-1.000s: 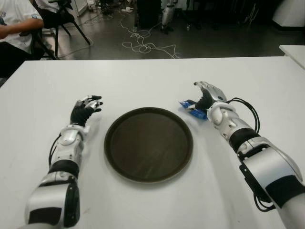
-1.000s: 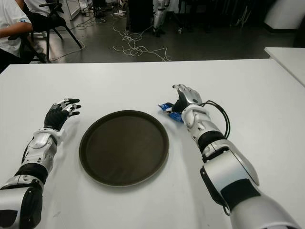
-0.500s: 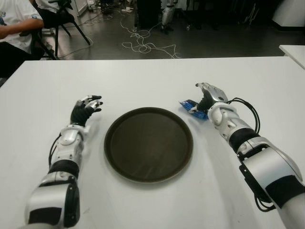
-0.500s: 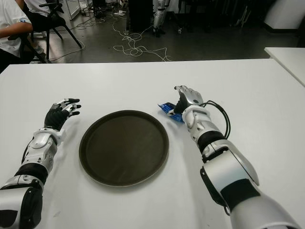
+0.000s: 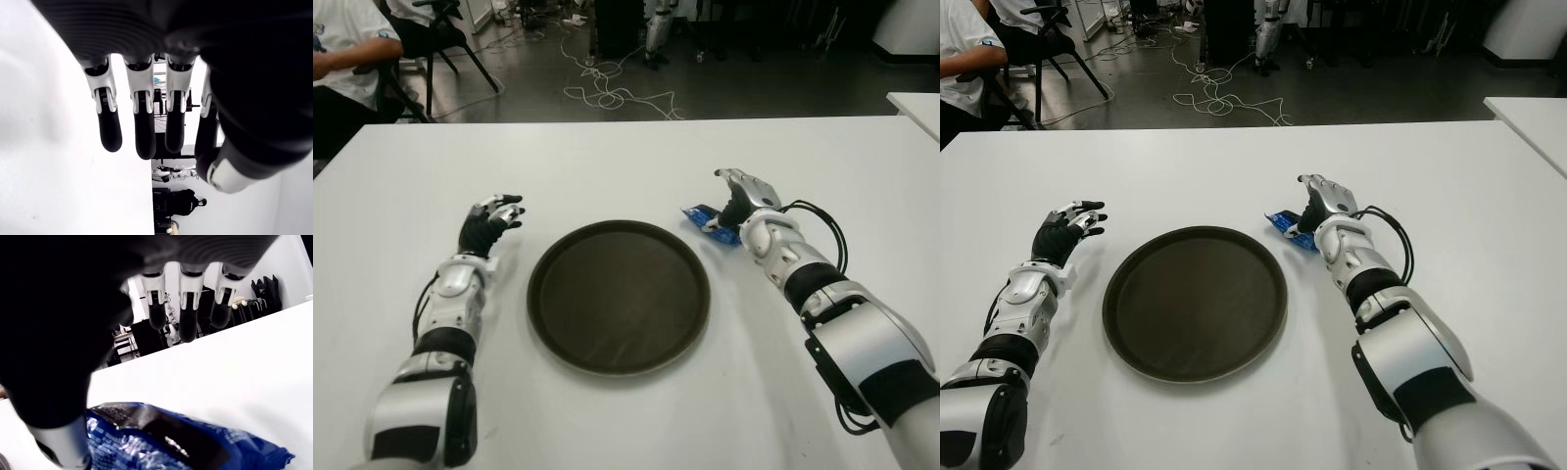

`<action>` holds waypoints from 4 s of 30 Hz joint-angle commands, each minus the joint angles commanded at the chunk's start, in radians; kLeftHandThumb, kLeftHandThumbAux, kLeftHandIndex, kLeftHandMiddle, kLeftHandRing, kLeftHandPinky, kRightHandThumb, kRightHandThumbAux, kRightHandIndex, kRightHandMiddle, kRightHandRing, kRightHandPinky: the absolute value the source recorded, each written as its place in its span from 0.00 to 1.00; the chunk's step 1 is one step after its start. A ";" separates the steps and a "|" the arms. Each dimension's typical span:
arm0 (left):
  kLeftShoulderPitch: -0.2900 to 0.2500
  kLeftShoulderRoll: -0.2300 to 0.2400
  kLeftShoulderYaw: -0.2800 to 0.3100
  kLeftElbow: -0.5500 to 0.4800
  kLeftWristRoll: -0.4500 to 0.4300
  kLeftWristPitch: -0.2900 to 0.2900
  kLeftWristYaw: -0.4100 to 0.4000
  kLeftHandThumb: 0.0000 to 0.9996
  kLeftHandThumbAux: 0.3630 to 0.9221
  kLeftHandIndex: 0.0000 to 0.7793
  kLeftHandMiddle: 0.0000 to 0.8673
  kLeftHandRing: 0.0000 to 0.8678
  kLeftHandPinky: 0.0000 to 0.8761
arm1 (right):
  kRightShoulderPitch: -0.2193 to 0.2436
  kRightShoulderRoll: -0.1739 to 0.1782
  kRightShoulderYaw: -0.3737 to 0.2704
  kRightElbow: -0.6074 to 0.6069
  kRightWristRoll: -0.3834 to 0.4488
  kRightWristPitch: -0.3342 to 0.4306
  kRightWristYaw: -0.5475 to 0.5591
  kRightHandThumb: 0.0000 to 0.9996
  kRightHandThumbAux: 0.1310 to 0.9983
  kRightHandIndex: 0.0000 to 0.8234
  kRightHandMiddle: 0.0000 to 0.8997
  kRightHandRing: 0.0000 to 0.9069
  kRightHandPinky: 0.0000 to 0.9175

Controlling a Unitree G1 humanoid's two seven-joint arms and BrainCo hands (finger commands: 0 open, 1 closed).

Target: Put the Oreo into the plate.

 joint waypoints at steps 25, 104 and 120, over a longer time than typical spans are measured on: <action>-0.013 -0.006 -0.001 0.014 0.000 -0.003 0.002 0.67 0.64 0.51 0.32 0.33 0.35 | 0.020 0.005 -0.046 0.036 0.042 0.028 0.058 0.00 0.71 0.21 0.15 0.14 0.14; -0.013 -0.024 -0.012 0.010 0.011 -0.030 0.034 0.67 0.64 0.51 0.31 0.32 0.35 | 0.002 -0.064 -0.143 0.050 0.102 0.018 0.337 0.00 0.72 0.12 0.11 0.14 0.14; -0.015 -0.028 -0.013 0.016 0.017 -0.038 0.052 0.68 0.64 0.51 0.31 0.31 0.35 | 0.004 -0.066 -0.112 0.052 0.087 0.008 0.351 0.00 0.70 0.13 0.12 0.14 0.15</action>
